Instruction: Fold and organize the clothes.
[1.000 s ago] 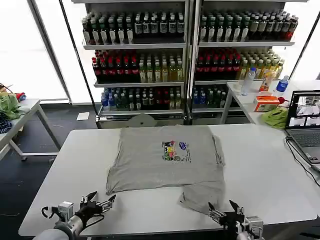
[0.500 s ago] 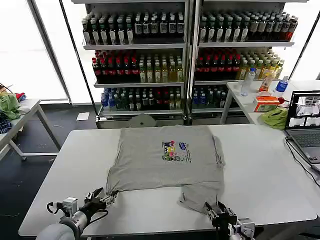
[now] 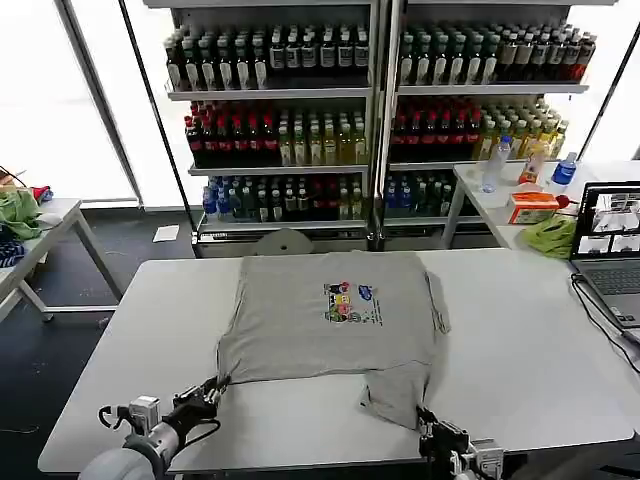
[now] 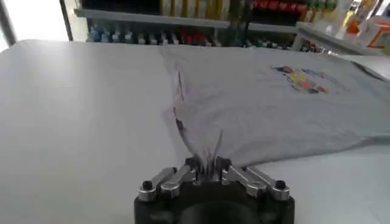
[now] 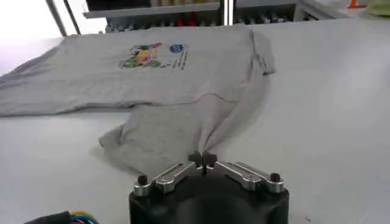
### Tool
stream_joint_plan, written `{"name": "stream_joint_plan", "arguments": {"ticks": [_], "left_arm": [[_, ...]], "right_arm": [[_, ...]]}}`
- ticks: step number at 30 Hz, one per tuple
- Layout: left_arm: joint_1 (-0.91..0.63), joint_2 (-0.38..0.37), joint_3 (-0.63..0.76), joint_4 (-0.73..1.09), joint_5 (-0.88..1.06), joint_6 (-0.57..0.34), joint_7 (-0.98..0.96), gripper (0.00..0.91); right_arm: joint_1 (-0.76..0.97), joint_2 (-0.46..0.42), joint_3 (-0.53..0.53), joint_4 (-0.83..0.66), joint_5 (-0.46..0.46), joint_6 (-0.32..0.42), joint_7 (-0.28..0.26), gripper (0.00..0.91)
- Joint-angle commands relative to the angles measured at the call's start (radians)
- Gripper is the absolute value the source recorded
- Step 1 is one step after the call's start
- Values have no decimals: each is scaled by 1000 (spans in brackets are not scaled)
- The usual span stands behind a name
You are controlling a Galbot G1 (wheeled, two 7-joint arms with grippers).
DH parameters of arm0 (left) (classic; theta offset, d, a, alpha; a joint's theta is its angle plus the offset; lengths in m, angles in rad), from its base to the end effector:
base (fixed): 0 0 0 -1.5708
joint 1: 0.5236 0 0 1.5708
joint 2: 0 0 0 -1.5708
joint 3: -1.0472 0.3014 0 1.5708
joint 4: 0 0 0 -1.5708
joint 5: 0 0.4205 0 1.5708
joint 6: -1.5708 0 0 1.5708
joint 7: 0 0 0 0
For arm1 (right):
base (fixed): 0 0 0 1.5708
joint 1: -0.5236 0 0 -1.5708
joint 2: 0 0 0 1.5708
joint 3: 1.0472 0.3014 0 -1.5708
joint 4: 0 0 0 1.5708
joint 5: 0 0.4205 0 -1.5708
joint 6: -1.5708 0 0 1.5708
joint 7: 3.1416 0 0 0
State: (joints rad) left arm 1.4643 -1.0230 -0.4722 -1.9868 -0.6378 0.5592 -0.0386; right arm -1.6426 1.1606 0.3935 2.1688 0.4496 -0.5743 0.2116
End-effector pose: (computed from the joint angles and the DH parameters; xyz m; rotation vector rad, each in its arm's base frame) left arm 0.3016 0.0516 -0.2676 -0.3187 -2.4680 0.0876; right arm 0.2420 0.0156 -0.2572 0.2084 -2.4658 -0.0138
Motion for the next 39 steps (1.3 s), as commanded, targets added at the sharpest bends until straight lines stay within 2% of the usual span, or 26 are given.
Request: {"name": "stream_joint_plan", "arguments": {"ticks": [1,6,16,18,21,26,34,39], "left_arm": [[16,-5,-11,-27,-3,2,-3,10],[51,-6,-65,-53,-21,2,-3,10],[153,-21,-156,-167,-48,17,-10,10],[189,-34,-173,-196,-48,17,-12,10],[254,-62,-198,-228,-44,17,-12,10],[335,-79,-272,-240,-43,16,-11,10],[415,-93,-355,-257,-45,18,-14,10],[394,-61,-378,-254,-45,18,-11,10]], "right_arm": [[-14,-10,12,22,6,23,-22,0],[-53,-33,45,80,30,65,-53,0],[-200,-73,122,185,8,156,-112,0],[-237,-74,126,194,-23,196,-136,0],[-292,-66,101,193,-149,279,-159,0],[-354,-72,83,217,-174,334,-185,0],[-384,-75,95,227,-166,375,-182,0],[-353,-70,101,229,-148,406,-164,0]]}}
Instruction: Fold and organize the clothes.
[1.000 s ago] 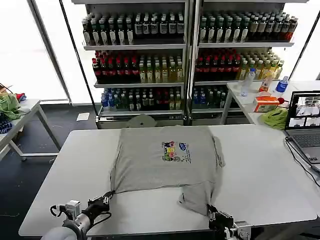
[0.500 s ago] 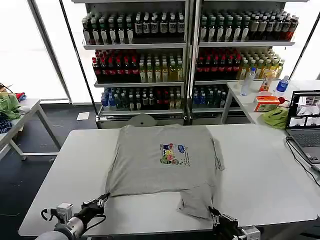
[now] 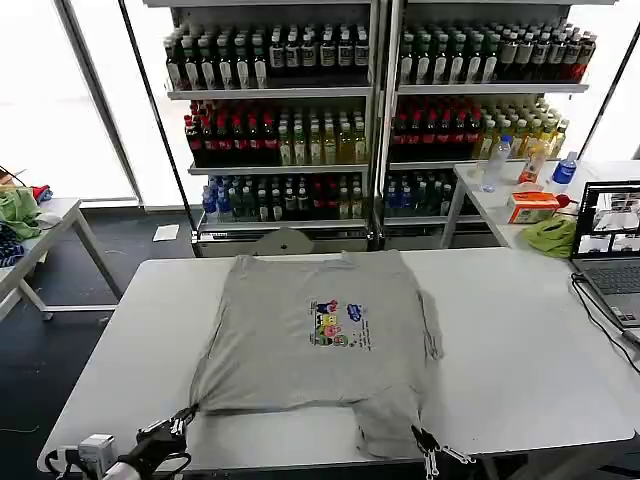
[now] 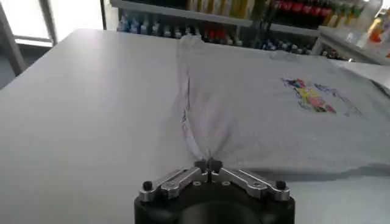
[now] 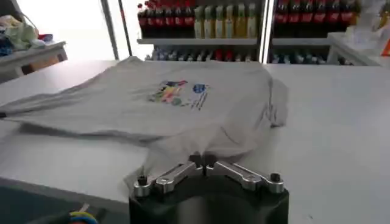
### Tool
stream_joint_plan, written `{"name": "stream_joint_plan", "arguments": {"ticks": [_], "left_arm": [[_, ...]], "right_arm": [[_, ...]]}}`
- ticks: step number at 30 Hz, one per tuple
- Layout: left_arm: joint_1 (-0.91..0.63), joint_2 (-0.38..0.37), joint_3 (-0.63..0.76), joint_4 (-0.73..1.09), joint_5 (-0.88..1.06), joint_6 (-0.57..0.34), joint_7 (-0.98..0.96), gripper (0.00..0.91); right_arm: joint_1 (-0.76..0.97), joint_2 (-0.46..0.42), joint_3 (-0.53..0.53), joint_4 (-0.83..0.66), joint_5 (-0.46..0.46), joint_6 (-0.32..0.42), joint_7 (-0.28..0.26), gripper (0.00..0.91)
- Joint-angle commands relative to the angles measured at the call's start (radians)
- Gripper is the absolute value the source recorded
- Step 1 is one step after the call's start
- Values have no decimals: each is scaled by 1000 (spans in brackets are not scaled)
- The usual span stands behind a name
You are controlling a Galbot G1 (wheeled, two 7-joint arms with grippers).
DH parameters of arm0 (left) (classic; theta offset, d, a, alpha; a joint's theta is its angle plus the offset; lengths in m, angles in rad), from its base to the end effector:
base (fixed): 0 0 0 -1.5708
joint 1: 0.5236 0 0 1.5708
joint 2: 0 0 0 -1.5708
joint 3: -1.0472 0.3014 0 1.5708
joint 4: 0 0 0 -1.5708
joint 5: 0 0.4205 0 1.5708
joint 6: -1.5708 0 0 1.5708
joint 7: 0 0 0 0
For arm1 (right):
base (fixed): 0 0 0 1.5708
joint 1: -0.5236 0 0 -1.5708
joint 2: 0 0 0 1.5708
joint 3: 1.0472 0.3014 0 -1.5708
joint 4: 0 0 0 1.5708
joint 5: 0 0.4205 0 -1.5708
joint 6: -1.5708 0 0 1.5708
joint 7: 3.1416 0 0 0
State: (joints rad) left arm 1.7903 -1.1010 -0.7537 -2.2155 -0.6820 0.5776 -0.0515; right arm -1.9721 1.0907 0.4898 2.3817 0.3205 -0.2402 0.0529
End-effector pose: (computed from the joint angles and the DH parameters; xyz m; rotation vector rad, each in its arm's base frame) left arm 0.2351 0.0904 -0.2278 -0.1319 -2.4740 0.1619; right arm 0.1731 0.0103 -0.2321 0.4322 -2.6926 0.0328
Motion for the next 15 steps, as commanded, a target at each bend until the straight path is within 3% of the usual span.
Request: {"name": "stream_joint_plan", "arguments": {"ticks": [1,15], "left_arm": [[56,26,-94,-19,-1,0,2,10],[-235,164,21,70,-4,2,29,10]], "right_arm": [[-7,2,6,9,-20,77,0,0],[339,23,-55,-75,55,10,55,0]]}}
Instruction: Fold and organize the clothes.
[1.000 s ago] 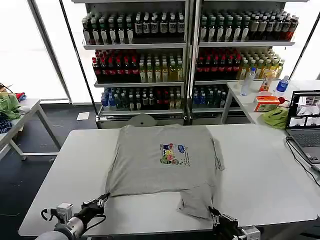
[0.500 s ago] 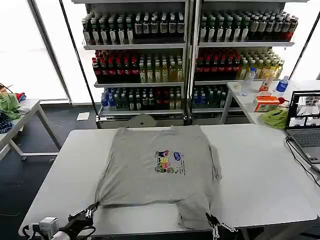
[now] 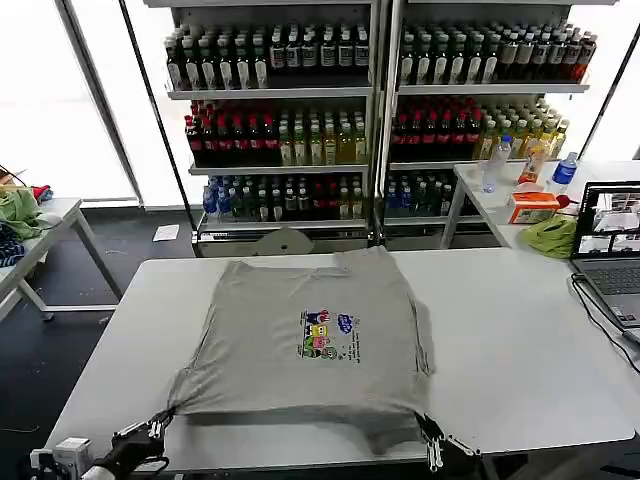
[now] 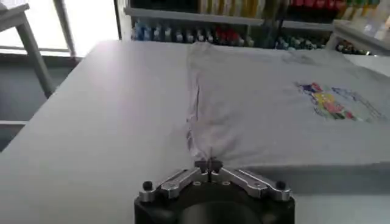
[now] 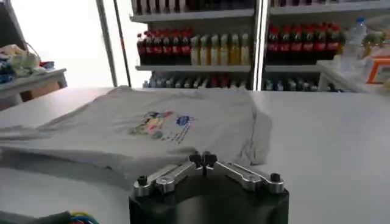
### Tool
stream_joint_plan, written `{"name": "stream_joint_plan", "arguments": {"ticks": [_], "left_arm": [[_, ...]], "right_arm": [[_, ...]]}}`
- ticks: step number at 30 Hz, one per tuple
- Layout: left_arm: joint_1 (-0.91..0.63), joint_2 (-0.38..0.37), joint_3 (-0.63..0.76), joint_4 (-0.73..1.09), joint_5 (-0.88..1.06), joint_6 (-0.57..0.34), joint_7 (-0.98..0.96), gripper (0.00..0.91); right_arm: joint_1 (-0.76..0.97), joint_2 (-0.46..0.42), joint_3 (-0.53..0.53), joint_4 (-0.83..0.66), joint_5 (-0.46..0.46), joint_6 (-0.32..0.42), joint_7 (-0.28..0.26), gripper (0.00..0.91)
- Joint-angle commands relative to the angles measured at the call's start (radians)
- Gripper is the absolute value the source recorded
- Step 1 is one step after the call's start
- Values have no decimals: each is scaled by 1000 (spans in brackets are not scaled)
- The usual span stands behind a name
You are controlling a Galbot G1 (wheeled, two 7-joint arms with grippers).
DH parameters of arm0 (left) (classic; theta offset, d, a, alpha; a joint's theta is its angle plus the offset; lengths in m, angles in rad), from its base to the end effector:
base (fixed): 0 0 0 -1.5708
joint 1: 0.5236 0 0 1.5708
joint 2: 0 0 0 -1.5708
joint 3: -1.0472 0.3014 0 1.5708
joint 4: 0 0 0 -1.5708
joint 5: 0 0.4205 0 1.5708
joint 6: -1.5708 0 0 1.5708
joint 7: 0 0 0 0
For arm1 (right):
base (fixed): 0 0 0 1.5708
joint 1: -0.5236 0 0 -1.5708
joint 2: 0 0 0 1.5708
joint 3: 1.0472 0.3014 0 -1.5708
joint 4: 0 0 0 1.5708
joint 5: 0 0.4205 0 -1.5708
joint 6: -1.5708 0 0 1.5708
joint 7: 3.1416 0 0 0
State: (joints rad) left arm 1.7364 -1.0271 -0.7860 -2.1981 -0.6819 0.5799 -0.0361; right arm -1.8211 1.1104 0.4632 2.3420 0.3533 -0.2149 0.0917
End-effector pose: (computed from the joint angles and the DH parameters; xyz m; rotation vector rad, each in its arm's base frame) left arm 0.2531 0.1038 -0.2099 -0.1473 -2.5257 0.0622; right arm 0.2044 0.0126 -0.2215 0.3844 -2.8238 -0.0136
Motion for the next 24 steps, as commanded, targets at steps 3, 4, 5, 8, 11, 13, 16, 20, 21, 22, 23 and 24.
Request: {"name": "stream_joint_plan", "arguments": {"ticks": [3,4,5,8,11,13,16,20,21,22,23,24], "left_arm": [[-252,110,88,79,-10,0,19,10],[-275,117,101,88,-11,0,21,10],[-302,122,111,99,-12,-1,22,10],[-365,136,157,127,-16,0,24,10],[-433,141,202,168,-15,-1,24,10],[-502,140,234,210,-16,-1,25,10],[-569,134,271,252,-21,-1,25,10],[-614,124,320,299,-24,-1,26,10],[-634,117,328,312,-24,-1,25,10],[-644,111,333,328,-27,-1,24,10],[-655,106,337,341,-32,-1,22,10],[-667,102,343,349,-35,-1,21,10]], "right_arm": [[261,3,-50,-65,30,-33,24,0],[279,3,-54,-73,34,-39,26,0],[304,2,-60,-83,44,-49,27,0],[354,-2,-73,-109,54,-65,29,0],[409,-4,-85,-158,55,-76,31,0],[449,-4,-95,-192,53,-77,31,0],[499,6,-114,-252,40,-78,34,0],[538,17,-135,-299,25,-80,40,0],[554,23,-139,-318,23,-80,48,0],[567,28,-143,-339,14,-81,54,0],[581,34,-144,-354,7,-81,54,0],[592,37,-148,-386,4,-82,57,0]]}}
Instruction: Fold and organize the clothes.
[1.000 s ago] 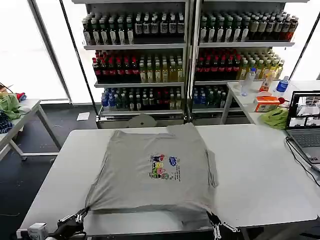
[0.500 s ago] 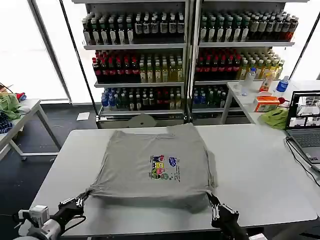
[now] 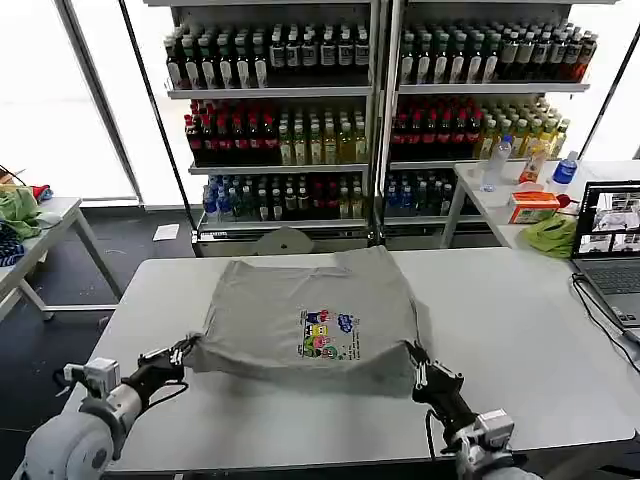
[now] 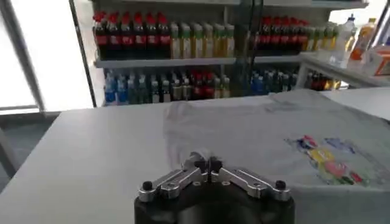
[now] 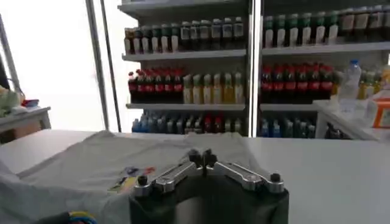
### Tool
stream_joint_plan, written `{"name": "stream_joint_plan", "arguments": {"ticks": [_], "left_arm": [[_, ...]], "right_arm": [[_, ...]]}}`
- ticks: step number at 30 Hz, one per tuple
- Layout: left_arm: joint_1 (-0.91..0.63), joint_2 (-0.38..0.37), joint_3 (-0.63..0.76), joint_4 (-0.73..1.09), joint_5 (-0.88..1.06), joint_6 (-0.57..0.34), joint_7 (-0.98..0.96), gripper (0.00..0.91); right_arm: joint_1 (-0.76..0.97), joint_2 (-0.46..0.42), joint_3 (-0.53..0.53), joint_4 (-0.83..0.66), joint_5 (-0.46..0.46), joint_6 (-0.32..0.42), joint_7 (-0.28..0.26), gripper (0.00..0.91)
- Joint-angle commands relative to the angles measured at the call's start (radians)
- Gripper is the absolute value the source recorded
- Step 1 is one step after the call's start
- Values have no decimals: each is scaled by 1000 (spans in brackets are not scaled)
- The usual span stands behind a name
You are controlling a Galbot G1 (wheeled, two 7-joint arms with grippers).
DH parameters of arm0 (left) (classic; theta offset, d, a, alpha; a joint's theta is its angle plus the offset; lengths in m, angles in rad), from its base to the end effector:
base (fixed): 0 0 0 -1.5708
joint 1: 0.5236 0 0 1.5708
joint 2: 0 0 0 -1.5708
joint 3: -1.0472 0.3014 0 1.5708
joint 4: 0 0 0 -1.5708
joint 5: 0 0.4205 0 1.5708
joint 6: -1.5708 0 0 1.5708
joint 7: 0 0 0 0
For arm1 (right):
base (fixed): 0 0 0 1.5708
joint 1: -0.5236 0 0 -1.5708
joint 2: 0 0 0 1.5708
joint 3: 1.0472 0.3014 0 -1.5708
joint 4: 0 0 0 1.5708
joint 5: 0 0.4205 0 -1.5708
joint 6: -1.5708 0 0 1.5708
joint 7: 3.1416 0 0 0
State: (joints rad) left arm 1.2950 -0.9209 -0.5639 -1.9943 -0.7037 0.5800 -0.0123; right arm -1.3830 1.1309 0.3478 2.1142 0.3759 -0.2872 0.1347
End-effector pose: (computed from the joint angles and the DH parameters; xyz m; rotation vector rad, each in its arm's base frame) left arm 0.3485 0.0901 -0.1841 -0.3088 -2.6559 0.0031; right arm 0.3007 0.0212 -0.2138 0.3490 -2.9363 0.0265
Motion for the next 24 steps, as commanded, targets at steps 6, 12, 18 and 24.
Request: {"name": "stream_joint_plan", "arguments": {"ticks": [6,12,18,24], "left_arm": [[-262,-23,163,252,-5,-1,-1,10],[-254,-41,176,284,7,-1,-1,907],[-238,-38,140,274,8,-1,-3,907],[-218,-22,86,229,8,-2,-6,907]], "right_arm": [[210,36,-78,-259,-58,-28,10,0],[231,67,-104,-312,-106,-29,11,907],[237,81,-82,-308,-90,-15,30,907],[228,75,-41,-263,-28,-4,46,907]]}}
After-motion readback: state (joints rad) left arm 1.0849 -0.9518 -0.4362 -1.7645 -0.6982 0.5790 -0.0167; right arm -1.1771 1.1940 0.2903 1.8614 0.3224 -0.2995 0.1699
